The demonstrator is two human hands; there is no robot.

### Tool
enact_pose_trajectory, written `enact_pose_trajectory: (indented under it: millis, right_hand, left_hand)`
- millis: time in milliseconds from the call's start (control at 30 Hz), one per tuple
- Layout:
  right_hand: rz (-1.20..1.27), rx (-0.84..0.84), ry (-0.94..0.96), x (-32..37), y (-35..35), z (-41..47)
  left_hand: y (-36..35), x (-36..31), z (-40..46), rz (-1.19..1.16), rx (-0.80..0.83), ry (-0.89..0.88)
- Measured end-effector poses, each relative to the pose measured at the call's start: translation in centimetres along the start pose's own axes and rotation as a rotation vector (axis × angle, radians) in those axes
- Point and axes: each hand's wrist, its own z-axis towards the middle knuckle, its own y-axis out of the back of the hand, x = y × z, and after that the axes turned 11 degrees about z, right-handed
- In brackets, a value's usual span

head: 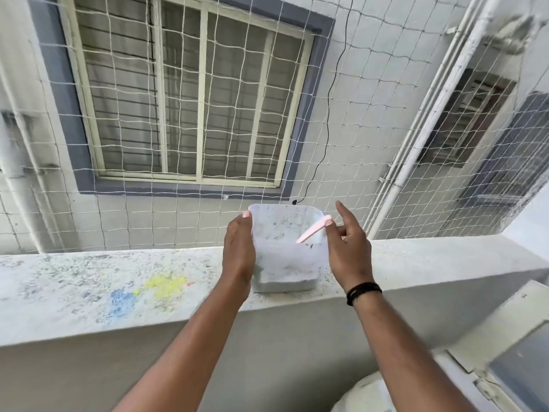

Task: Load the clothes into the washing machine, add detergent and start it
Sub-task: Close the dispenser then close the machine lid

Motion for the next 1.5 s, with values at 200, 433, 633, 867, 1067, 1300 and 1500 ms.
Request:
enact_pose_trajectory:
  millis: [200,433,633,867,1067,1300,1500]
  right_hand:
    - [0.04,-0.004,-0.036,0.3,0.7,-0.9]
    - [0.075,-0.046,-0.057,0.7,1.8,-2.1]
    - [0.048,-0.148,-0.053,0.6,5.4,-3.5]
    - [0.013,-0.339,-0.1,-2.3,13.2,-6.8]
    - [-0.106,-0.491,-0.242,-6.6,21.8,-11.9]
    - [-0.177,-0.635,-0.459,-14.0,30.8,-19.6]
    - [-0.089,-0.787,-0.722,-21.0,34.9,-25.8]
  left_hand:
    - [0.9,-1.1,-1.2,-0.019,-0.157,-0.25]
    - [0.6,-4.0,-4.0,-0.002,-0.25,-0.687]
    - [-3.8,-4.6,-7.3,-0.113,0.1,-0.68]
    - [-12.3,0.4,-10.4,0.013,0.561,-0.399]
    - [-21.1,6.7,-14.8,0.126,0.856,-0.15]
    - [-28.7,15.4,-20.6,0.284,1.105,0.12]
    - [-33.4,21.8,-24.5,0.492,1.232,0.232]
